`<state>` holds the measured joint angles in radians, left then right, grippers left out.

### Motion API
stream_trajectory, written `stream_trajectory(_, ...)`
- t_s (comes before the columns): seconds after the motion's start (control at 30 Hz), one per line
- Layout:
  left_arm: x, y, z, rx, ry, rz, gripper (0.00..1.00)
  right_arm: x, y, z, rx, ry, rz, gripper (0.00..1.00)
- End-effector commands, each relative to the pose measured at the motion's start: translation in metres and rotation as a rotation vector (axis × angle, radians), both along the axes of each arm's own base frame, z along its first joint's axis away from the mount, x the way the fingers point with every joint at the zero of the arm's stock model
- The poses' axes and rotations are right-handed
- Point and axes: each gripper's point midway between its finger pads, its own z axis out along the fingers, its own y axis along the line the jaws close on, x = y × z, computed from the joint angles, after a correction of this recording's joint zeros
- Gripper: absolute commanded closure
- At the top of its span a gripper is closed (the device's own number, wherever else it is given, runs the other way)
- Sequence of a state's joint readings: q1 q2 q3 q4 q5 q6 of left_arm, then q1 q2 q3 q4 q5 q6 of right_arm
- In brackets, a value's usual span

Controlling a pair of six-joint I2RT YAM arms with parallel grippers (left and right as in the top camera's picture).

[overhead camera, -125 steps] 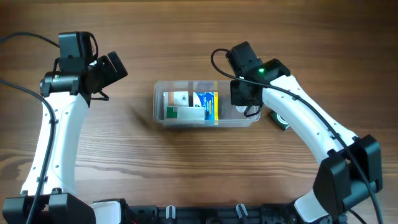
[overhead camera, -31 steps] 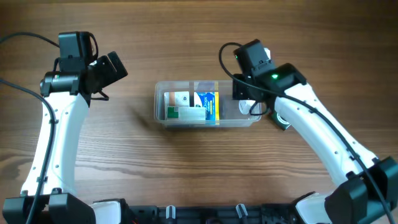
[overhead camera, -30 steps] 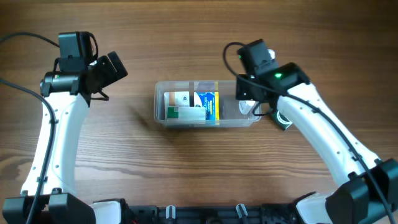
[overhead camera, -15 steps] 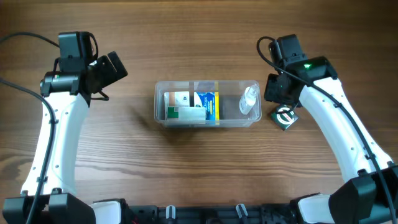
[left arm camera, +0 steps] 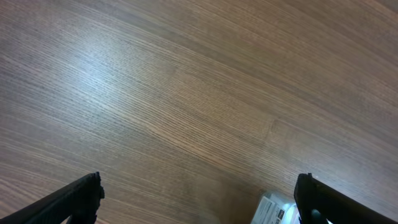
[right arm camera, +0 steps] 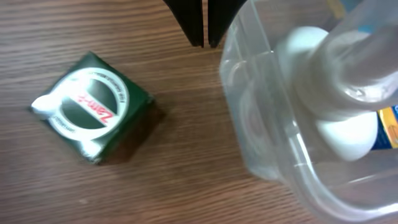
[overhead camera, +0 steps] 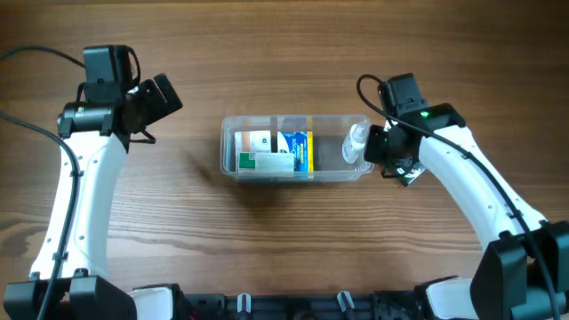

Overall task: Pack container
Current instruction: 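Release the bottle and lift the right gripper away, then lower the right gripper onto the green Zam-Buk box and grasp it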

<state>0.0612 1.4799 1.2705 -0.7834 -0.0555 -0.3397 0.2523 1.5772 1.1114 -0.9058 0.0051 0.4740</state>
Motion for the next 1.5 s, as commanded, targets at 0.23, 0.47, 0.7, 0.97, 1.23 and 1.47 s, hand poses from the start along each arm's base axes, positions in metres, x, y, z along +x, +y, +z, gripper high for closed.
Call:
stream_trajectory(0.23, -0.001, 0.003, 0.004, -0.001, -0.014, 0.018, 0.0, 0.012, 0.026, 0.0, 0.146, -0.067, 0.037, 0.96)
stream_trajectory(0.47, -0.001, 0.003, 0.004, -0.001, -0.014, 0.018, 0.0, 0.018, 0.028, 0.003, 0.15, -0.097, 0.084, 0.94)
stream_trajectory(0.7, -0.001, 0.003, 0.004, -0.001, -0.014, 0.018, 0.0, 0.01, -0.027, -0.005, -0.015, -0.043, -0.104, 0.76)
stream_trajectory(0.97, -0.001, 0.003, 0.004, -0.001, -0.014, 0.018, 0.0, -0.004, -0.061, -0.008, -0.044, 0.028, -0.182, 0.54)
stream_trajectory(1.23, -0.001, 0.003, 0.004, -0.001, -0.014, 0.018, 0.0, -0.016, -0.071, -0.016, -0.034, 0.062, -0.487, 0.37)
stream_trajectory(1.47, -0.001, 0.003, 0.004, -0.001, -0.013, 0.018, 0.0, -0.025, -0.073, -0.044, -0.028, 0.054, -0.565, 0.01)
